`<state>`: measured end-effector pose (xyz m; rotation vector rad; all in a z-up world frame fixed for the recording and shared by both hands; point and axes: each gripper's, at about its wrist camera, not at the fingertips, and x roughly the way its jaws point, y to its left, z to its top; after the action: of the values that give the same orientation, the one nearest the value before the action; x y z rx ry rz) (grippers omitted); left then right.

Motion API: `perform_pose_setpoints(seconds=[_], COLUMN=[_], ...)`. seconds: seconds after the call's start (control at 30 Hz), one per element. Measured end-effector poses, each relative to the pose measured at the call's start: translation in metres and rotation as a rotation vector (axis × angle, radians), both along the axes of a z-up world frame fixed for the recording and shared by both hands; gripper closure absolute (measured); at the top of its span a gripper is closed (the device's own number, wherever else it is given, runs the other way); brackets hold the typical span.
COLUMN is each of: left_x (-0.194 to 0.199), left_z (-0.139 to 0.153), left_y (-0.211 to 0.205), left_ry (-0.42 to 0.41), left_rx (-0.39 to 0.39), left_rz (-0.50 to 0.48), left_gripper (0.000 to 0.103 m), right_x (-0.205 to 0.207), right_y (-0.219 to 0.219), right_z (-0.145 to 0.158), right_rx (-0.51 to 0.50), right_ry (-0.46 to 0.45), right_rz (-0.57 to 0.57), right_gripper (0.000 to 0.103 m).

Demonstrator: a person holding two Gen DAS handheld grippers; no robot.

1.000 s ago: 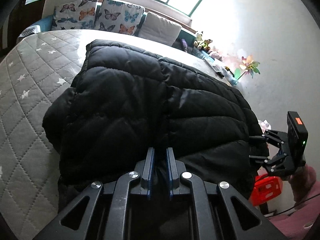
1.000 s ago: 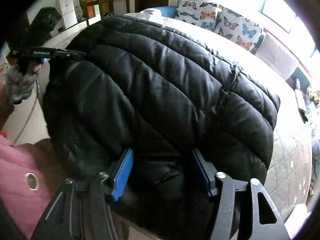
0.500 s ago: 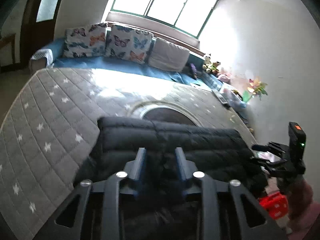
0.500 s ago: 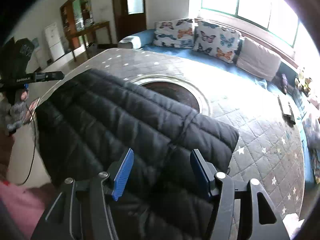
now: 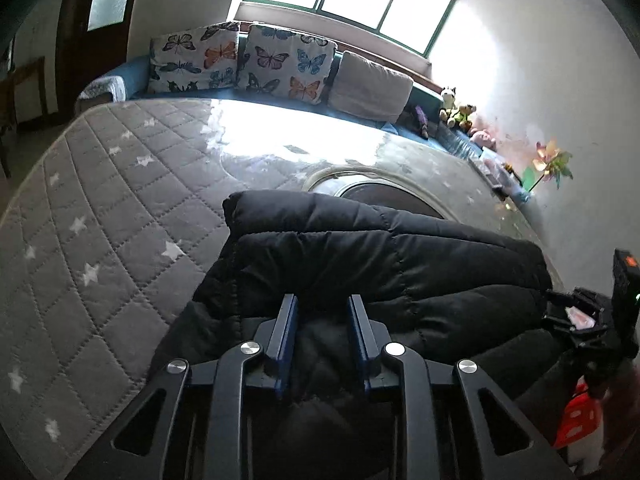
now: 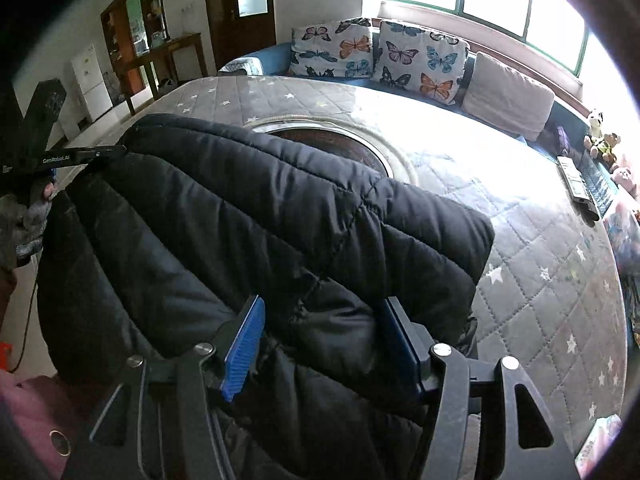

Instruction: Fold large clothes

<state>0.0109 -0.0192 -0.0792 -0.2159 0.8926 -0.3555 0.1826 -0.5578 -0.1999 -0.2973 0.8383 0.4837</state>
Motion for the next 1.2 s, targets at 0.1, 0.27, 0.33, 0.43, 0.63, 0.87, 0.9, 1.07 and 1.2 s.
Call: perform_pose_setpoints(seconds=[0.1, 0.27, 0.33, 0.43, 0.63, 0.87, 0.9, 1.07, 1.2], left_x=[0.003, 0.003, -0.003, -0.015, -0.043, -0.026, -0.018, 0.008, 0.023], left_z=[-0.015, -0.021, -0.012, 0.006, 0.041, 0.041, 0.039, 0.024, 0.001], left_y=[0.014, 0.033, 0.031, 0.025, -0.002, -0.004, 0.0, 0.018, 0.029], left_ry=[-0.013, -0.004, -0.006, -0.031, -0.174, -0.109, -0.073, 0.007, 0.083], left_rx=[-0.08, -0.186, -0.163, -0.101, 0.092, 0.146, 0.109, 0.042, -0.005], left_rz=[0.015, 0.018, 0.011, 0.004, 0.029, 0.048, 0.047, 0.048, 0.035], left_gripper=[0.082, 0.085, 0.085, 0.081, 0.025, 0.02, 0.02, 0.02, 0.015], right_x=[-0.002, -0.012, -0.017, -0.031, -0.037, -0.028, -0.028, -0.023, -0.009], right_y=[-0.006, -0.008, -0.006, -0.007, -0.005, -0.002, -0.005, -0.028, -0.053], right_z=[-0.006, 0.004, 0.012, 0.028, 0.026, 0.006, 0.012, 0.042, 0.055], right_rx=[0.05, 0.048, 0.026, 0.035, 0.027, 0.013, 0.024, 0.137, 0.198], right_ry=[-0.008, -0.037, -0.053, -0.074, -0.045, -0.011, -0.002, 0.011, 0.018], right_rz=[-0.005, -0.001, -0.006, -0.001, 0.012, 0.007, 0.008, -0.014, -0.068], right_gripper=[0.037, 0.037, 0.037, 0.037, 0.037, 0.035, 0.035, 0.035, 0.024])
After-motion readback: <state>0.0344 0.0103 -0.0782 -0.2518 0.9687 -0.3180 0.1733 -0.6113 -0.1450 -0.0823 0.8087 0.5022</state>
